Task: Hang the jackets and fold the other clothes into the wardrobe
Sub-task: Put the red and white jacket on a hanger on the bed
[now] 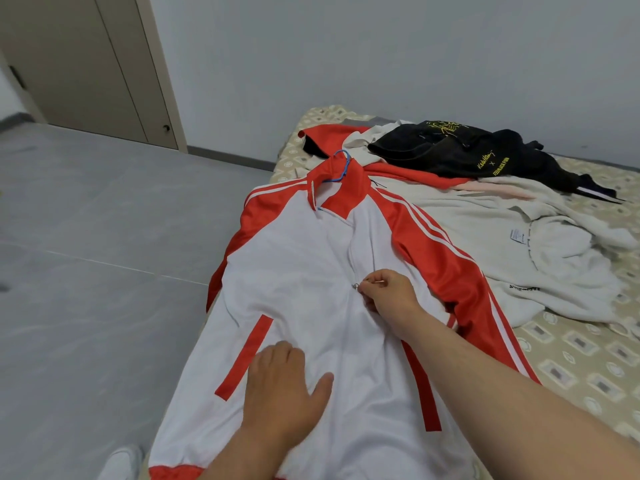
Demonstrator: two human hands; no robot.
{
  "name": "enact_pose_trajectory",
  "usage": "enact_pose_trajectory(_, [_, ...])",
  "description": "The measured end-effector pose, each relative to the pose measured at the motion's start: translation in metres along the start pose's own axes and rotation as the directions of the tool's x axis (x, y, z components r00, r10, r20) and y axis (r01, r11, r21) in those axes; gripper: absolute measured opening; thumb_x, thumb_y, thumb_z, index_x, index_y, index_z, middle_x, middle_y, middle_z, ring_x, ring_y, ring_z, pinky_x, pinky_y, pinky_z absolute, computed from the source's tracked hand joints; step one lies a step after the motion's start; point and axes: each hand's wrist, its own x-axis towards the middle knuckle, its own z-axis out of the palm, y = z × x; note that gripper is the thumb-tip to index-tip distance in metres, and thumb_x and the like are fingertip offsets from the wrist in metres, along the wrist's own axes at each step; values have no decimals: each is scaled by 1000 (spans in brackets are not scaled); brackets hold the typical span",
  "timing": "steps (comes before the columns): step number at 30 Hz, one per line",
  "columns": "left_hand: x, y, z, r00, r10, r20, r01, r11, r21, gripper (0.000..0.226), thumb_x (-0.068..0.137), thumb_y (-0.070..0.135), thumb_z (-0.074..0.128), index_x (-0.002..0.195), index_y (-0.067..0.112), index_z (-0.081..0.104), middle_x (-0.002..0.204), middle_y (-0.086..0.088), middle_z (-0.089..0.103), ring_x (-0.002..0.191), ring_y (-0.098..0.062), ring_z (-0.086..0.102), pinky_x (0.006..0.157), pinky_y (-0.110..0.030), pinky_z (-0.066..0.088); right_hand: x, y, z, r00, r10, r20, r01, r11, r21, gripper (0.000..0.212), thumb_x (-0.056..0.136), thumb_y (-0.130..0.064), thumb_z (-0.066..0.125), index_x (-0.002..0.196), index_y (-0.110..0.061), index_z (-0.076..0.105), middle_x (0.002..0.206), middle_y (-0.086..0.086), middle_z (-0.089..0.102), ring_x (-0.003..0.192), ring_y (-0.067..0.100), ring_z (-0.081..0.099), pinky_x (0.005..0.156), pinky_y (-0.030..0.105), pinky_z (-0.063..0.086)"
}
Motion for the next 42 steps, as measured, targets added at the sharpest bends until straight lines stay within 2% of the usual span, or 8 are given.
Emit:
enact_pose_trajectory(6, [114, 16, 4, 998, -8, 64, 9, 1000, -17, 98, 79, 75, 30, 156, 16, 14, 165, -6, 4, 152, -24, -1, 120, -36, -6, 9, 7, 1, 998, -37, 49, 41, 994, -100, 8, 85, -5, 69, 78, -4, 65, 55, 2, 63, 48, 11, 56, 52, 25, 50])
enact_pose_trajectory(14, [173, 1, 50, 990, 112, 88, -117, 992, 55, 129, 62, 93, 28, 156, 12, -8, 164, -5, -11, 150, -15, -15, 117, -30, -17, 55, -14, -4, 944, -265, 196, 327, 832, -448, 16, 80, -5, 64, 69, -17, 61, 70, -5, 70, 64, 7, 62, 61, 22, 45])
enact_pose_trajectory(25, [166, -1, 65, 990, 99, 102, -107, 991, 74, 112, 65, 95, 9, 133, 25, -46, 144, 7, -48, 132, -6, -46, 108, -27, -33, 122, -61, 26, 916, -401, -8, 380, 875, -300, 16, 89, -5, 56, 76, -15, 55, 74, -1, 65, 72, 19, 62, 67, 37, 50])
enact_pose_trajectory(30, [167, -2, 67, 991, 100, 87, -107, 992, 72, 103, 66, 89, -13, 143, 22, -31, 154, 5, -31, 141, -7, -31, 112, -28, -28, 123, -19, 47, 976, -186, -116, 171, 977, -127, 15, 89, -1, 50, 78, -10, 49, 73, 4, 63, 55, 1, 56, 53, 16, 43])
enact_pose_trajectory(32, [174, 1, 57, 995, 89, 54, -92, 995, 40, 107, 74, 84, -12, 157, 21, 11, 164, 3, 8, 152, -12, 3, 119, -29, -14, 120, -1, 54, 973, -194, -128, 172, 971, -167, 18, 88, -1, 52, 74, -12, 47, 69, 3, 61, 61, 8, 55, 55, 16, 41])
enact_pose_trajectory(35, [215, 13, 38, 995, 29, -95, -27, 999, 30, 90, 84, 76, 0, 92, 24, 73, 99, 6, 72, 101, -15, 64, 120, -39, 18, 125, 1, 55, 975, -175, -137, 163, 982, -93, 17, 85, 0, 52, 72, -11, 48, 62, -1, 60, 59, 12, 53, 55, 20, 43])
enact_pose_trajectory(39, [245, 12, 47, 988, 23, -154, -11, 996, 84, 56, 83, 61, 43, 101, 13, 67, 103, -9, 65, 105, -31, 59, 115, -51, 27, 138, 1, 46, 997, -16, -80, 32, 980, 195, 17, 89, 2, 55, 76, -7, 55, 60, 4, 62, 54, 14, 56, 58, 28, 50])
enact_pose_trajectory(42, [240, 9, 63, 996, 41, -82, -38, 999, 36, 85, 81, 67, 36, 144, 9, 43, 154, -16, 36, 146, -30, 27, 123, -44, 10, 146, -4, 36, 998, 66, 5, -65, 960, 271, 15, 93, -1, 57, 79, -7, 56, 63, 7, 62, 56, 17, 54, 60, 31, 49])
